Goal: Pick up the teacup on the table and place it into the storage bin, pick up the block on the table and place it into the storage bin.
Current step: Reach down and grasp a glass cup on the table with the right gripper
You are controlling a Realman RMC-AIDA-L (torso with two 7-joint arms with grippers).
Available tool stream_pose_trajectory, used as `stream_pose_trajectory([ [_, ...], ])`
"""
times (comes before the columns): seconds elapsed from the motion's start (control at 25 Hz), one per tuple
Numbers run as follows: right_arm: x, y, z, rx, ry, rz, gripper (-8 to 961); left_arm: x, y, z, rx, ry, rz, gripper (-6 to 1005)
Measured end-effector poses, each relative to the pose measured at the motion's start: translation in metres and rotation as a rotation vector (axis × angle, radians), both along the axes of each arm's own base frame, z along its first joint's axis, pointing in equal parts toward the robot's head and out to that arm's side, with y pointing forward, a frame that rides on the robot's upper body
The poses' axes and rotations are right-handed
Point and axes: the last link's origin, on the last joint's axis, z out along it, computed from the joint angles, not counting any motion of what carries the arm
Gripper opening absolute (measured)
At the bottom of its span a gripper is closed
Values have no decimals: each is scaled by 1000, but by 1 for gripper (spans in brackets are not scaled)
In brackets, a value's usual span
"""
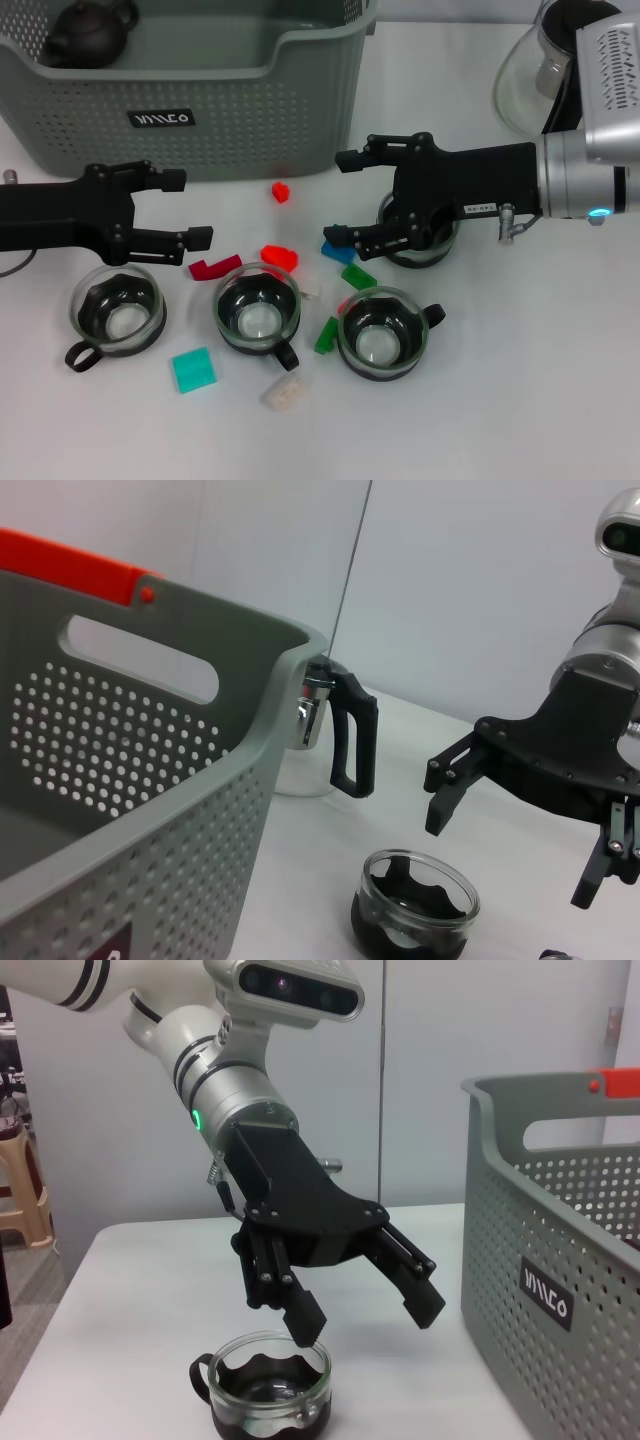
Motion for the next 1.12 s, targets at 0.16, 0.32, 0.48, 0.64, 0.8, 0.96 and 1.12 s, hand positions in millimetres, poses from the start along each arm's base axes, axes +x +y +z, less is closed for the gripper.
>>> stream_pose_trajectory([
  [0.16, 0, 1, -1, 3, -6, -1, 927, 0, -2, 3, 1, -2, -3, 934],
  [0.32, 0, 1, -1, 3, -6, -1, 927, 1, -2, 4, -2, -8, -6, 934],
  [0.48, 1, 1, 0, 3, -7, 0, 927, 3, -3, 4, -4, -15, -12, 933],
  [0.64, 1, 1, 0, 5, -8, 2, 927, 5, -2, 4, -9, -21, -18, 933],
  [0.8, 2, 2, 13, 5, -7, -1, 927, 9, -3, 4, -17, -49, -24, 933],
  [0.96, 5, 3, 30, 20, -32, -8, 927, 10, -4, 3, -14, -60, -31, 933],
  [1.12, 9, 2, 45, 18, -114, -5, 928, 13, -4, 2, -17, -70, -39, 932],
])
